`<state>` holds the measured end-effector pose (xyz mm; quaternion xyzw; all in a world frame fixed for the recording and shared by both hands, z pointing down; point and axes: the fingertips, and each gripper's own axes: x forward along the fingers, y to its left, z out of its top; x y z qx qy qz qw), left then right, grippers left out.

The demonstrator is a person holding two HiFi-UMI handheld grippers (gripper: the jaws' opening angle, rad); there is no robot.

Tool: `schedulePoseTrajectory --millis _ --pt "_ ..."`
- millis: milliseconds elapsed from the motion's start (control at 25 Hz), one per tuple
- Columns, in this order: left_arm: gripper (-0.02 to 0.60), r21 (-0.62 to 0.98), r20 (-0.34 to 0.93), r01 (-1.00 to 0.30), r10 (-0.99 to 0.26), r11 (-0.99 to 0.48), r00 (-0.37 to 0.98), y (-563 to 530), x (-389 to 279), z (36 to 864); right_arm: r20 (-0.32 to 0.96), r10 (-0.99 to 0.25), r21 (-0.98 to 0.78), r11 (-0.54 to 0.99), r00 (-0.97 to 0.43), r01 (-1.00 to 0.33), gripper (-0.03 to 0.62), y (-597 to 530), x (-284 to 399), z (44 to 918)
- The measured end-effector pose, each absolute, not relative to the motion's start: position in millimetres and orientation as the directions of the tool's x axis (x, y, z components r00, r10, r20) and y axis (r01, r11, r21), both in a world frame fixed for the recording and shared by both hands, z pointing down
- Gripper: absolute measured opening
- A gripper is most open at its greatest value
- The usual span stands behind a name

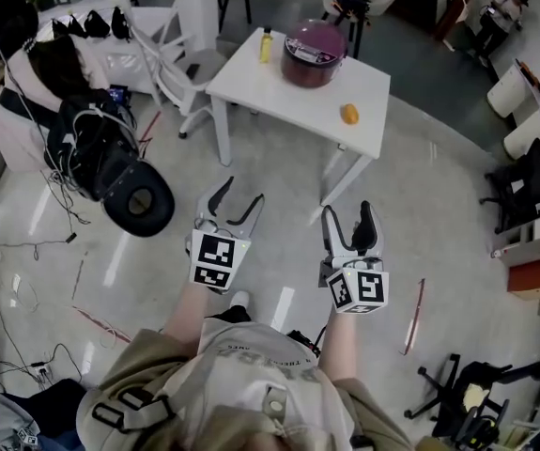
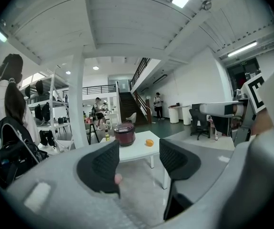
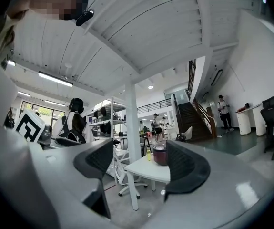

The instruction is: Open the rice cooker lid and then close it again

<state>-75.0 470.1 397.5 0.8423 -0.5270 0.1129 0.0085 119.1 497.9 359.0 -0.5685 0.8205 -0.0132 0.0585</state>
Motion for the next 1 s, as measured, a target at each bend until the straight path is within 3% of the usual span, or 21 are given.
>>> schedulePoseTrajectory --millis 1000 --pt "0.275 -0.060 0.243 -0.860 -0.843 -0.507 0.480 358.5 -114.0 426.8 0.001 -0.973 -0.099 0.228 -0.230 -0.968 0.321 389.9 105.5 394.0"
